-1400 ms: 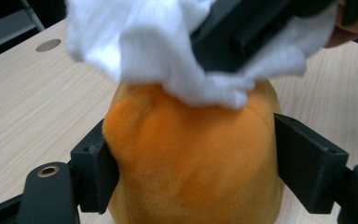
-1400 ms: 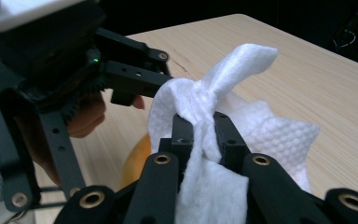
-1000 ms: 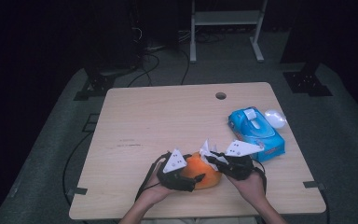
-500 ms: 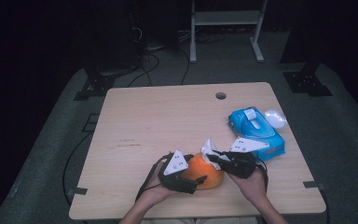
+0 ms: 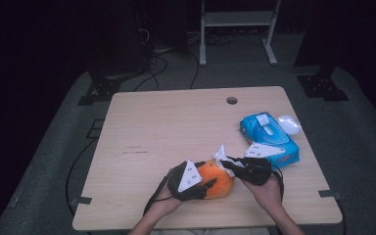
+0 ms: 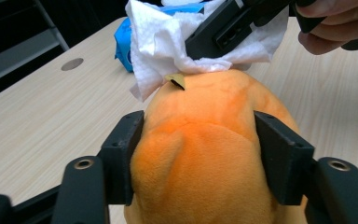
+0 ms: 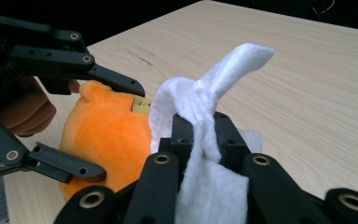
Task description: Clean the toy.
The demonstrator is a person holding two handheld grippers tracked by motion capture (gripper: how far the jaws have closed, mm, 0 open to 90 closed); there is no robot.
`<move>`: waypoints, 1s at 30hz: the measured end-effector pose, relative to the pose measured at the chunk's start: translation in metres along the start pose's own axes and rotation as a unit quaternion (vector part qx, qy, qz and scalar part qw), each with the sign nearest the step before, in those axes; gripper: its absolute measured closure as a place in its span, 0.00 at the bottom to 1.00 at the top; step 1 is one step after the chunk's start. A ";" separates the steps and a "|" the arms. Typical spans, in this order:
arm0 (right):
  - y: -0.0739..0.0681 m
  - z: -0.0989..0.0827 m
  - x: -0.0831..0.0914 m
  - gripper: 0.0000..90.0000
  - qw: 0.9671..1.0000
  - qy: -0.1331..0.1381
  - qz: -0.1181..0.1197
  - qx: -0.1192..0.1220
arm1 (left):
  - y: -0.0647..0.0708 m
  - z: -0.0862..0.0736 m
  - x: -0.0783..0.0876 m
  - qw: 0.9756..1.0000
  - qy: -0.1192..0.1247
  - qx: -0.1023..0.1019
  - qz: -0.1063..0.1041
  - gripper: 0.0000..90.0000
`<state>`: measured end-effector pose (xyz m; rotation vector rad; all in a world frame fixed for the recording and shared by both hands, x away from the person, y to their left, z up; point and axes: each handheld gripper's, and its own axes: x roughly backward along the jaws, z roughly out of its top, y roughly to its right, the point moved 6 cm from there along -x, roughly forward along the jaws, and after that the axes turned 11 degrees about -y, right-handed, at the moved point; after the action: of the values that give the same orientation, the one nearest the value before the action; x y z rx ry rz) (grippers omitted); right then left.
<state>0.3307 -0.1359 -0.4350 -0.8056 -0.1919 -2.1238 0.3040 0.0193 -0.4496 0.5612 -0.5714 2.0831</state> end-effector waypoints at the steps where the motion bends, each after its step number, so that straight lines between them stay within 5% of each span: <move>1: 0.000 0.000 -0.001 0.89 1.000 0.000 0.001 0.000 | -0.001 0.000 0.001 1.000 0.003 0.015 -0.013 0.34; 3: 0.000 -0.001 -0.002 0.89 1.000 -0.003 0.002 0.001 | -0.005 0.000 0.001 0.997 0.001 0.054 -0.046 0.24; 6: -0.003 0.000 0.000 0.89 1.000 -0.002 0.007 0.001 | -0.009 -0.007 -0.002 0.994 -0.012 0.084 -0.070 0.25; 9: -0.019 0.005 0.002 0.89 1.000 0.003 0.022 0.017 | -0.002 -0.007 -0.001 0.997 -0.006 0.056 -0.058 0.38; 11: -0.033 0.010 0.001 0.89 0.999 0.007 0.031 0.041 | 0.004 -0.002 0.000 1.000 0.000 0.007 -0.022 0.43; 14: -0.041 0.016 0.002 0.89 0.998 0.013 0.031 0.054 | 0.003 0.002 0.001 0.998 -0.003 -0.044 0.034 0.46; 15: -0.041 0.016 0.001 0.89 0.998 0.013 0.029 0.052 | 0.002 0.001 -0.001 0.998 -0.006 -0.045 0.042 0.46; 19: -0.035 0.010 -0.004 0.89 0.999 0.003 0.031 0.043 | 0.003 -0.003 -0.002 1.000 -0.006 -0.021 0.002 0.36; 23: -0.028 0.008 -0.004 0.89 0.999 0.003 0.018 0.040 | 0.002 -0.008 0.001 1.000 -0.015 -0.018 -0.018 0.37; 28: 0.000 -0.005 -0.005 0.89 1.000 -0.004 -0.001 -0.007 | -0.002 -0.014 0.005 0.999 -0.021 -0.014 -0.036 0.35; 30: -0.003 -0.004 -0.005 0.89 1.000 -0.004 0.000 -0.007 | -0.004 -0.010 0.006 0.999 -0.015 0.005 -0.040 0.24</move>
<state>0.3288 -0.1327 -0.4408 -0.8223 -0.1815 -2.1249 0.3021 0.0309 -0.4533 0.6132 -0.5473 2.0065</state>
